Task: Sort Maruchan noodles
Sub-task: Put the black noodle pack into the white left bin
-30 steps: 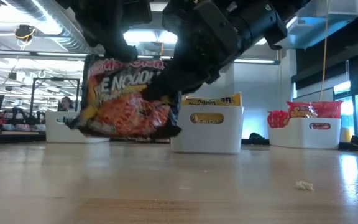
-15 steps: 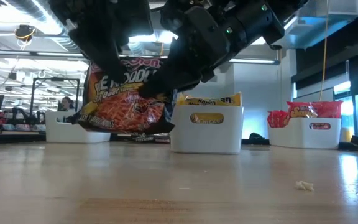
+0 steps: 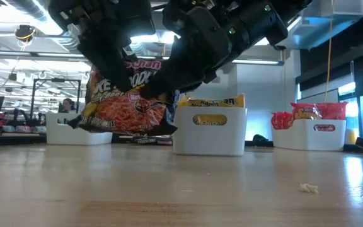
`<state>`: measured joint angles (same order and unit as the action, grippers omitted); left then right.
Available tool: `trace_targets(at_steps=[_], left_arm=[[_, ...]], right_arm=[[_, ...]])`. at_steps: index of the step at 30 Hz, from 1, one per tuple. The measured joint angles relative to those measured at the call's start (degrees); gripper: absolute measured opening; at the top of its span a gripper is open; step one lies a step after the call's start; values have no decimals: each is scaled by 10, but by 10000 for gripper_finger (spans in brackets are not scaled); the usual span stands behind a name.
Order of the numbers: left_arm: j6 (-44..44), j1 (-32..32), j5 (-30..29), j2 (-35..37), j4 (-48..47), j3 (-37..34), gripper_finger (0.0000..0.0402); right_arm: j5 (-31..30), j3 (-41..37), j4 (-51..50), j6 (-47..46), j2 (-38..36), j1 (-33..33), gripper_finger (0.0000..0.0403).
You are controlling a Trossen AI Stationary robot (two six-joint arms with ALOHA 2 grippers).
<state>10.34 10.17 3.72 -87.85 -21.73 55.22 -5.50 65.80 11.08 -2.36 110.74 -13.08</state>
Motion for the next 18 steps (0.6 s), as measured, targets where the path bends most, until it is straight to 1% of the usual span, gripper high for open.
trace_targets(at_steps=[3,5,7,10,14,18], left_arm=[[0,0,-3,1,-4,0,113],[0,0,-9,2,-13,0,114],[0,0,-24,9,-42,7,114],[-1,1,-38,22,-87,27,114],[-11,-1,-43,53,-136,50,114],[-17,-25,-95,92,-208,72,114]], right_arm=[[1,0,-4,8,-3,0,195],[1,0,-26,9,-17,-1,216],[1,0,-51,8,-37,-4,230],[-1,0,-77,-5,-77,-18,243],[-8,0,-122,-4,-134,-43,248],[-9,-16,-175,11,-176,-73,248]])
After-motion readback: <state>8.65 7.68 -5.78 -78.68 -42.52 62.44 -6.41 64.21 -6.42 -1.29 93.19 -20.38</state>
